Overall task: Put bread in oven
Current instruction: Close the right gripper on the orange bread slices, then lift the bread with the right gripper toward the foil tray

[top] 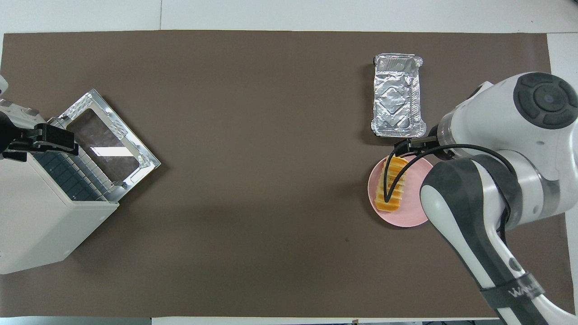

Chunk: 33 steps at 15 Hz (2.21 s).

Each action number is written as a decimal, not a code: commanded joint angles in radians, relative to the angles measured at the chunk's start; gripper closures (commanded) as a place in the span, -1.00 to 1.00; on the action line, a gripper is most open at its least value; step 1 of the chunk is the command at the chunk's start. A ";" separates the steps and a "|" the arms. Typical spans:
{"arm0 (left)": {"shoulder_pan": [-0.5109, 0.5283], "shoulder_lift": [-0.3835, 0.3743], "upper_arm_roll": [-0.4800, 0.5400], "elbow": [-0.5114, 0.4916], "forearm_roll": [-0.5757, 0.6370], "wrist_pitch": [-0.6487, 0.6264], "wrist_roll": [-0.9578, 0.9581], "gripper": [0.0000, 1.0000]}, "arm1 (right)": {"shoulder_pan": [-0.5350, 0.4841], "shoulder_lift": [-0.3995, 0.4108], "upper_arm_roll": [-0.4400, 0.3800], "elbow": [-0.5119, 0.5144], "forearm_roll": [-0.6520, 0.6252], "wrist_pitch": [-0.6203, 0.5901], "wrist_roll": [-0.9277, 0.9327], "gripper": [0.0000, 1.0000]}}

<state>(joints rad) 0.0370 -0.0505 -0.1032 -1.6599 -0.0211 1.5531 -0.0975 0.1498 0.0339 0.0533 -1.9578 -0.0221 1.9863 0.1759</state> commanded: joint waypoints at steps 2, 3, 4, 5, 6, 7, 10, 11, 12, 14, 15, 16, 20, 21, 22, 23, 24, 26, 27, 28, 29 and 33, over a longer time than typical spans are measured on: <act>0.004 -0.014 0.003 -0.006 -0.014 -0.007 0.001 -1.00 | 0.016 0.049 0.000 -0.102 0.004 0.181 0.074 -1.00; 0.004 -0.014 0.003 -0.006 -0.014 -0.007 0.001 -1.00 | 0.016 0.047 0.000 -0.151 0.004 0.247 0.089 -1.00; 0.004 -0.014 0.003 -0.006 -0.014 -0.007 0.001 -1.00 | 0.016 0.047 0.000 -0.191 0.004 0.299 0.094 -1.00; 0.004 -0.014 0.003 -0.006 -0.014 -0.007 0.001 -1.00 | 0.016 0.050 0.000 -0.225 0.004 0.351 0.097 -1.00; 0.004 -0.014 0.003 -0.006 -0.014 -0.007 0.001 -1.00 | 0.016 0.055 0.000 -0.245 0.004 0.380 0.099 -1.00; 0.004 -0.014 0.003 -0.006 -0.014 -0.007 0.001 -1.00 | 0.017 0.067 0.000 -0.250 0.004 0.391 0.100 -1.00; 0.004 -0.014 0.003 -0.006 -0.014 -0.007 0.001 -1.00 | 0.039 0.090 0.000 -0.250 0.004 0.399 0.099 -1.00; 0.004 -0.014 0.003 -0.006 -0.014 -0.007 0.001 -1.00 | 0.039 0.090 0.000 -0.250 0.004 0.396 0.094 -1.00; 0.004 -0.014 0.003 -0.006 -0.014 -0.007 0.001 -1.00 | 0.039 0.090 0.000 -0.251 0.004 0.396 0.093 -1.00; 0.004 -0.014 0.003 -0.006 -0.014 -0.007 0.001 -1.00 | 0.042 0.086 0.000 -0.269 0.004 0.408 0.093 -1.00; 0.004 -0.014 0.003 -0.006 -0.014 -0.007 0.001 -1.00 | 0.042 0.087 0.000 -0.279 0.004 0.413 0.089 -1.00; 0.004 -0.014 0.003 -0.006 -0.014 -0.007 0.001 -1.00 | 0.042 0.092 0.000 -0.286 0.004 0.414 0.086 -1.00; 0.004 -0.014 0.003 -0.006 -0.014 -0.007 0.001 -1.00 | 0.034 0.093 -0.001 -0.289 0.004 0.411 0.039 -1.00; 0.004 -0.014 0.003 -0.006 -0.014 -0.007 0.001 -1.00 | 0.031 0.093 -0.001 -0.289 0.004 0.410 0.030 -1.00; 0.004 -0.014 0.003 -0.006 -0.014 -0.007 0.001 -1.00 | 0.030 0.093 -0.001 -0.289 0.004 0.408 0.022 -0.96; 0.004 -0.014 0.003 -0.006 -0.014 -0.007 0.001 -1.00 | 0.027 0.093 -0.001 -0.289 0.004 0.408 0.008 -0.81; 0.004 -0.014 0.003 -0.006 -0.014 -0.007 0.001 -1.00 | 0.027 0.092 -0.001 -0.291 0.004 0.408 0.004 -0.57; 0.004 -0.014 0.003 -0.006 -0.014 -0.007 0.001 -1.00 | 0.021 0.092 -0.001 -0.293 0.004 0.407 0.002 0.25; 0.004 -0.014 0.003 -0.006 -0.014 -0.007 0.001 -1.00 | 0.021 0.092 -0.001 -0.293 0.004 0.405 0.004 0.89; 0.004 -0.014 0.003 -0.006 -0.014 -0.007 0.001 -1.00 | 0.021 0.092 -0.001 -0.291 0.004 0.404 0.005 1.00; 0.004 -0.014 0.003 -0.006 -0.014 -0.007 0.001 -1.00 | 0.019 0.092 -0.001 -0.286 0.004 0.396 0.001 1.00; 0.004 -0.014 0.003 -0.006 -0.014 -0.007 0.001 -1.00 | 0.011 0.095 -0.001 -0.222 0.004 0.326 -0.044 1.00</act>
<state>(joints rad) 0.0370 -0.0505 -0.1032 -1.6599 -0.0211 1.5531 -0.0975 0.1833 0.1284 0.0442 -2.2278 -0.0221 2.3665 0.1774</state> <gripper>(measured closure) 0.000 0.841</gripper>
